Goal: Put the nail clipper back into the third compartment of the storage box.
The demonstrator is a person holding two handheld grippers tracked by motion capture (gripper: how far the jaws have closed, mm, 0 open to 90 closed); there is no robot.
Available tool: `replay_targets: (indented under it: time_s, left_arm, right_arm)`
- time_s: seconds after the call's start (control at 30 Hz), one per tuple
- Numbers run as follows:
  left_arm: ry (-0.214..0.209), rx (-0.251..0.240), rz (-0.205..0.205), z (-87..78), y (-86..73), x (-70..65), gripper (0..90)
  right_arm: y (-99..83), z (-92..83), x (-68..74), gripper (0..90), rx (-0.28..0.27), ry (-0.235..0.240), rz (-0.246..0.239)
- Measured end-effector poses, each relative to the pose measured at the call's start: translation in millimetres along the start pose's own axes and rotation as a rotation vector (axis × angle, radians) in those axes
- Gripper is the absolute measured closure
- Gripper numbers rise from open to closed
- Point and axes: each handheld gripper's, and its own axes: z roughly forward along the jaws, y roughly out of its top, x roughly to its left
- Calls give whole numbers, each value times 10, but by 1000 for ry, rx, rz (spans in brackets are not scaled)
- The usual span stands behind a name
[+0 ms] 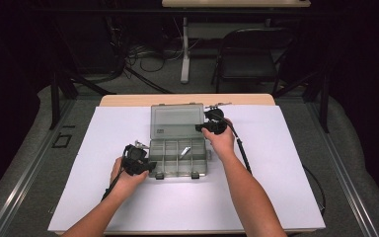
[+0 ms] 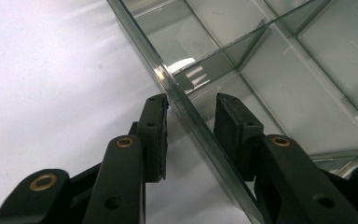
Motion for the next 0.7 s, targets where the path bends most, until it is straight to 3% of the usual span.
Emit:
replay_targets:
  time_s: [0.2,0.47,0.7]
  left_arm:
    - [1,-1,-1,0,-1,-2,643]
    - [1,-2,-2,0,-2,-2,644]
    - [2,-3,-3,1,-3,-4,644]
  right_arm:
    - [11,-24,-20,653,1,-11,-12]
    - [20,-59,-64,713,-5,13,-5]
    - [19,-81,-72,730,-9,14,-9]
